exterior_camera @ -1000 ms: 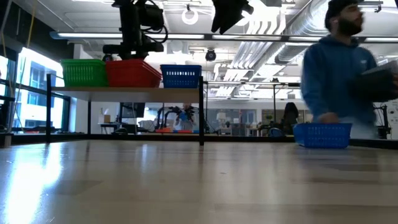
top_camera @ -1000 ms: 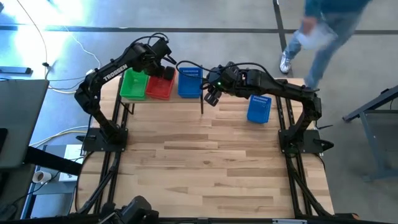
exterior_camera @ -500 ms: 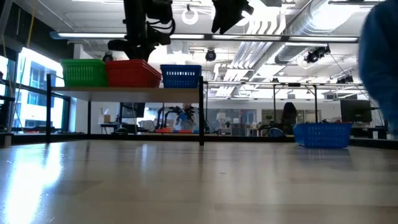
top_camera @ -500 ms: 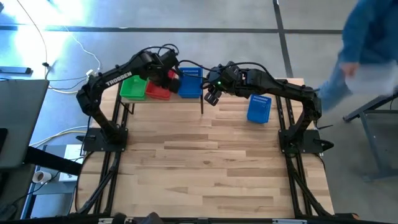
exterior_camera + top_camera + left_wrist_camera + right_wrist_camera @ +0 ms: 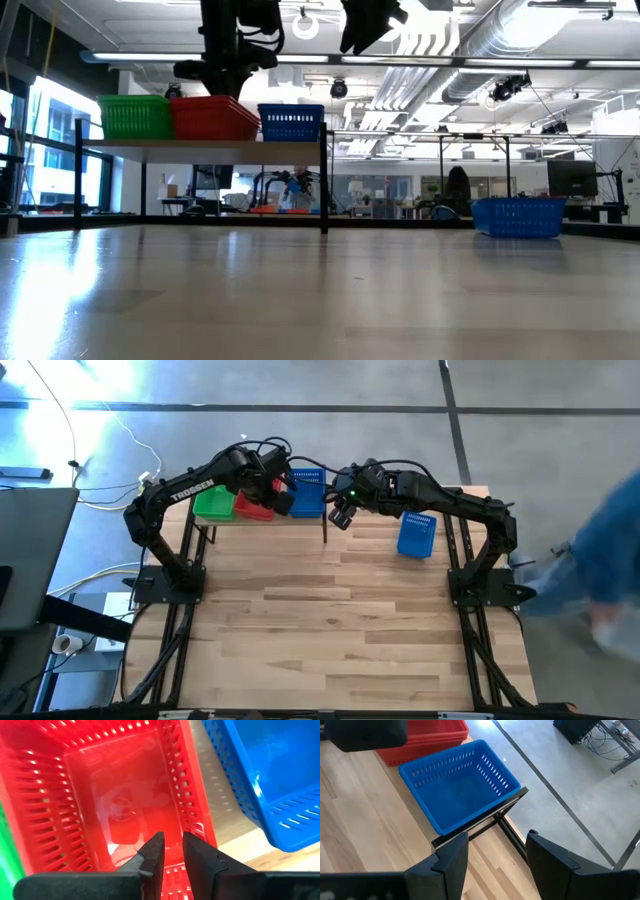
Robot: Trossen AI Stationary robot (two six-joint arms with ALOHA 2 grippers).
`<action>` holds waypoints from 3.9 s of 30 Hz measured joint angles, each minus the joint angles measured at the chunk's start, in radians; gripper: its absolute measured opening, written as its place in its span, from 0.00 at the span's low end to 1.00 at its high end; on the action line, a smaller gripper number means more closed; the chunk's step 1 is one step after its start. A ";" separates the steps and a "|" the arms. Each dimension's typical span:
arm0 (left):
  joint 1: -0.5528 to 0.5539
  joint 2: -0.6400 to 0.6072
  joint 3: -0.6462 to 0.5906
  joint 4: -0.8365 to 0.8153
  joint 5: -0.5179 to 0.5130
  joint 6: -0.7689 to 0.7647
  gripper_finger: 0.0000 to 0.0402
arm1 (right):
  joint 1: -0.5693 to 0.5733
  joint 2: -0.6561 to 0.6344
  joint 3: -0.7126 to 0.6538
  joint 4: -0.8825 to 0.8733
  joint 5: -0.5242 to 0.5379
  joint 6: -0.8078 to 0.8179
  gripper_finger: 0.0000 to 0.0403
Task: Stack baskets on shelf by color
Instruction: Adjust the red baskets on the shelf, then stack the red basket on top of the red baskets on the shelf, then stack the blue basket on top of the blue baskets on the shelf
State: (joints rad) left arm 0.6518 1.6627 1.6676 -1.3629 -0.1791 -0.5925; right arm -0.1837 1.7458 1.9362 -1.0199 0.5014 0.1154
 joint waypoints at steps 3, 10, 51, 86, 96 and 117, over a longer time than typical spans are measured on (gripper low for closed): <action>0.000 0.000 0.000 0.003 0.022 0.000 0.16 | 0.000 0.000 0.000 0.000 -0.002 0.000 0.45; 0.000 0.000 0.000 0.027 0.049 0.000 0.16 | 0.000 0.000 0.000 0.000 -0.002 0.013 0.45; -0.095 -0.381 0.141 -0.039 0.025 0.477 0.16 | 0.000 0.010 -0.006 -0.367 -0.073 0.727 0.45; -0.184 -0.863 -0.489 0.579 0.061 0.562 0.16 | -0.270 -0.166 -0.757 -0.139 -0.271 0.958 0.45; -0.183 -0.815 -0.511 0.682 0.004 0.631 0.16 | -0.321 -0.164 -0.856 -0.011 -0.305 0.959 0.34; -0.163 -0.773 -0.511 0.681 -0.019 0.657 0.16 | -0.320 -0.164 -0.986 0.131 -0.354 1.058 0.04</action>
State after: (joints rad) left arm 0.4885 0.8894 1.1564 -0.6815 -0.1977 0.0647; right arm -0.5041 1.5822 0.9504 -0.8892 0.1471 1.1736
